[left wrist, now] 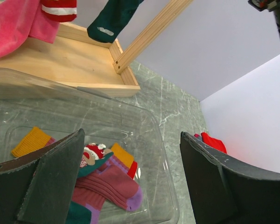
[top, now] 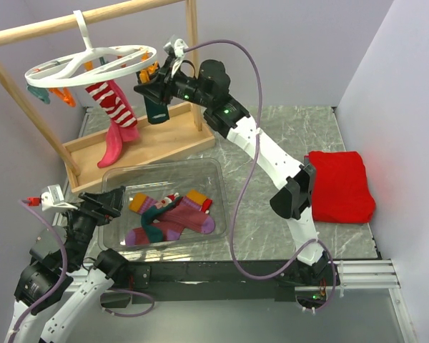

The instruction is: Remove the socks clipped to the hanger

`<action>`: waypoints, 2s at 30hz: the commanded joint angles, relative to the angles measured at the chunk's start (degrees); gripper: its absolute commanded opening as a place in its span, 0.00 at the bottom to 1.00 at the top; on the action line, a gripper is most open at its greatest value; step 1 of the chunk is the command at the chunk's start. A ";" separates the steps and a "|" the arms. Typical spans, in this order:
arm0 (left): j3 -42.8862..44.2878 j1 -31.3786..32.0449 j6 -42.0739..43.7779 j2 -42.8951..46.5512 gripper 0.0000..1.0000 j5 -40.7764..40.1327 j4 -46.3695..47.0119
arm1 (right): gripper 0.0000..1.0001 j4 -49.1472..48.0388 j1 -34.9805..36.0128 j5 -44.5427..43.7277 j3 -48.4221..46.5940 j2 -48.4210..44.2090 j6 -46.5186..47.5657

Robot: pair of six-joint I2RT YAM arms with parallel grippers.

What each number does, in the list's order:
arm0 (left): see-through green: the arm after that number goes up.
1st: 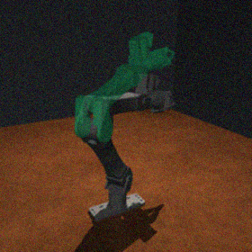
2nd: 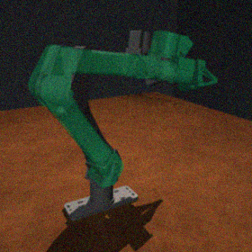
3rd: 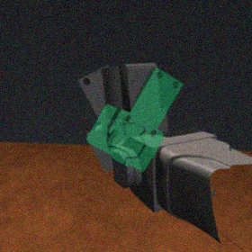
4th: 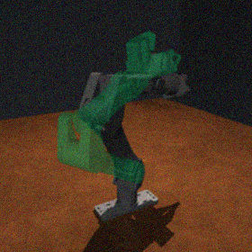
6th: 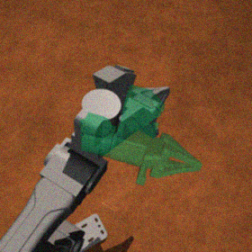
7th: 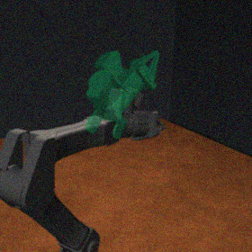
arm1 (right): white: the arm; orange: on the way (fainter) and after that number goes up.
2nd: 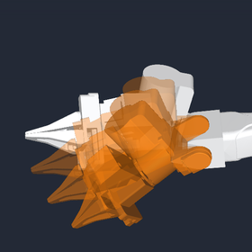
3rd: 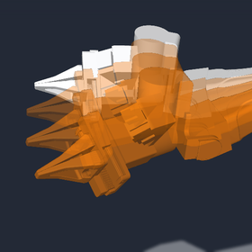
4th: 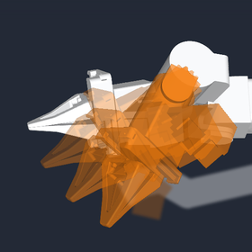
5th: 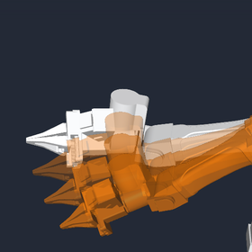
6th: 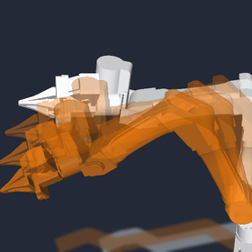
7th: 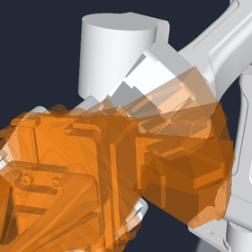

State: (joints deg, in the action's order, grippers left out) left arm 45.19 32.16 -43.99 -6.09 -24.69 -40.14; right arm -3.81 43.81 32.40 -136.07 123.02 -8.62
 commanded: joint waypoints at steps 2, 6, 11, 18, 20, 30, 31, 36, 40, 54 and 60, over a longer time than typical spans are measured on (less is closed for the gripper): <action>-0.36 -0.08 1.27 0.11 0.88 0.78 1.73 | 0.00 5.12 5.40 -6.29 -1.48 -6.65 5.63; -0.28 -0.08 1.01 0.55 0.88 0.34 1.47 | 0.00 6.89 9.88 -12.26 -2.00 -7.27 8.09; -0.36 -0.17 0.40 2.13 0.88 -0.62 1.21 | 0.00 4.44 16.46 -22.53 -1.65 -6.31 10.90; -0.28 -0.08 0.13 3.45 0.88 -1.33 0.77 | 0.09 1.01 22.45 -31.79 -7.37 -1.47 15.04; -0.36 -0.08 0.13 3.71 0.88 -1.42 0.85 | 0.13 -0.14 22.63 -31.70 -7.37 -1.47 14.08; -0.63 -0.17 -0.13 3.27 0.88 -1.86 1.20 | 0.49 2.23 23.16 -30.12 -1.32 -5.94 14.42; -0.72 -0.08 -0.13 3.10 0.88 -1.86 1.29 | 0.51 2.32 23.25 -30.81 -0.08 -6.82 14.34; -0.63 -0.17 -0.13 2.75 0.88 -1.59 1.20 | 0.64 1.88 23.51 -31.61 8.95 -13.32 13.02; -0.63 -0.08 -0.05 2.57 0.87 -1.42 1.20 | 0.74 1.70 23.60 -32.31 15.30 -17.98 11.88; -0.72 -0.08 -0.22 2.84 0.87 -1.59 1.20 | 0.92 -10.24 14.82 -34.78 47.64 -34.16 6.26; -0.72 -0.17 -0.40 2.40 0.87 -1.59 1.12 | 0.99 -23.16 6.65 -30.74 56.35 -31.45 4.84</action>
State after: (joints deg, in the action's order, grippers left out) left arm 44.58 32.16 -44.25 -2.94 -25.80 -40.16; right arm -15.68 54.41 -0.56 -82.32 90.43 -1.89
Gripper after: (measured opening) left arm 0.868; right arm 0.977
